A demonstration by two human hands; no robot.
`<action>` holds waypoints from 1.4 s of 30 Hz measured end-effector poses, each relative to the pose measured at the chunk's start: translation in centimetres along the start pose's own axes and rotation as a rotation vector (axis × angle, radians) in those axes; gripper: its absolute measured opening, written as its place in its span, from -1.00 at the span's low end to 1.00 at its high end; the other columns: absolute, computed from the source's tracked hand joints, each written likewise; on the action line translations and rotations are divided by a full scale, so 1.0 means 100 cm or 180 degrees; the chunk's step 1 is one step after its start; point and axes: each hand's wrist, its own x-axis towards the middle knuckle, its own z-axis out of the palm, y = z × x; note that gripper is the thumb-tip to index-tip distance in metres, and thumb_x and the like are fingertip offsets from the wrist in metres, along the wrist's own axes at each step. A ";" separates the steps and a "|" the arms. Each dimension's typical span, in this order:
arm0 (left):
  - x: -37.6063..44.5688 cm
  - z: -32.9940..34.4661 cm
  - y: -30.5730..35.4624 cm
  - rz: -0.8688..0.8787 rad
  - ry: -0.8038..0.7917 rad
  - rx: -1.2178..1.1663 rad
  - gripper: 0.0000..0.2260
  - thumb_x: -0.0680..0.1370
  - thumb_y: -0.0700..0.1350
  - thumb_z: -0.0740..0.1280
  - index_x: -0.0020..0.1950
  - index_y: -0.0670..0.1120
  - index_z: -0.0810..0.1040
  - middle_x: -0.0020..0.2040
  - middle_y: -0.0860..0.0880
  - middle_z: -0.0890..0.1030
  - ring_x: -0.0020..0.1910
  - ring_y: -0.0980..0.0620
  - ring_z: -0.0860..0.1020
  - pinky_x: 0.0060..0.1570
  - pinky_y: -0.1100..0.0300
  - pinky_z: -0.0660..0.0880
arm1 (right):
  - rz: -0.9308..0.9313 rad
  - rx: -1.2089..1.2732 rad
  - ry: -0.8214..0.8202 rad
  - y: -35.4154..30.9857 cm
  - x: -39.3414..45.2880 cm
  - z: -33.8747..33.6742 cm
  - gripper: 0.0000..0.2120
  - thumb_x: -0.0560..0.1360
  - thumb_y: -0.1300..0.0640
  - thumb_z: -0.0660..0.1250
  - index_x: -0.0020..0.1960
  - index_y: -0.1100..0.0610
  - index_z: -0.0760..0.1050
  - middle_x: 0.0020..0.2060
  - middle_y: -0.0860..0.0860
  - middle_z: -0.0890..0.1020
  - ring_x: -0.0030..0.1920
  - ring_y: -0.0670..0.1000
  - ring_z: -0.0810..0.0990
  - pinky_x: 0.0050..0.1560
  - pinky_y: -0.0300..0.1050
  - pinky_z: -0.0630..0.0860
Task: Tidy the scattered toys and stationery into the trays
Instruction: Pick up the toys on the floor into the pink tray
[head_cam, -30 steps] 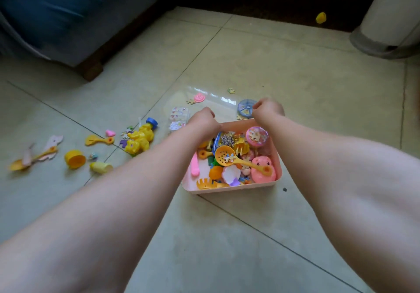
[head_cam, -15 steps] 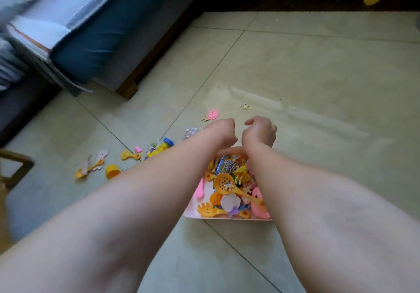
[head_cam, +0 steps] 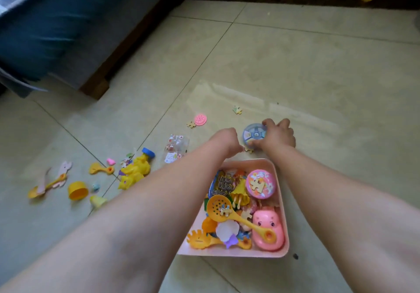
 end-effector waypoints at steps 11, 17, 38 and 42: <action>0.033 0.040 0.005 0.0090 0.0183 -0.0686 -0.48 0.41 0.00 0.51 0.26 -0.12 0.39 0.21 -0.19 0.48 0.16 -0.18 0.52 0.06 0.11 0.43 | 0.0567 0.1299 0.0029 0.005 0.018 -0.017 -0.42 0.42 0.01 0.49 0.29 0.21 0.33 0.22 0.17 0.53 0.22 0.19 0.51 0.12 -0.07 0.43; 0.040 0.049 0.009 -0.0003 0.0407 -0.0761 -0.57 0.44 -0.06 0.47 0.22 -0.12 0.41 0.23 -0.18 0.38 0.11 -0.22 0.53 0.11 0.05 0.45 | 0.0575 0.1891 0.0392 0.024 0.004 -0.024 -0.49 0.44 0.02 0.47 0.29 0.16 0.39 0.22 0.11 0.54 0.19 0.14 0.53 0.04 -0.17 0.38; 0.032 0.016 -0.001 0.0278 0.0620 -0.1682 -0.87 0.47 -0.22 0.41 -0.14 -0.06 0.47 -0.22 -0.12 0.62 -0.30 -0.05 0.58 -0.22 0.15 0.52 | 0.0182 0.2900 -0.0069 0.020 -0.020 -0.030 -0.62 0.40 0.04 0.49 0.14 0.11 0.48 0.06 0.14 0.62 0.00 0.14 0.65 0.04 0.13 0.62; 0.000 -0.002 -0.040 0.0121 0.0092 -0.2119 -0.86 0.52 -0.28 0.37 -0.01 -0.09 0.48 -0.29 -0.12 0.58 -0.42 0.04 0.53 -0.40 0.27 0.46 | -0.0157 0.2727 -0.0347 -0.001 -0.031 -0.030 -0.82 0.49 0.01 0.40 -0.02 0.10 0.54 -0.14 0.10 0.63 -0.21 0.06 0.59 -0.20 -0.05 0.58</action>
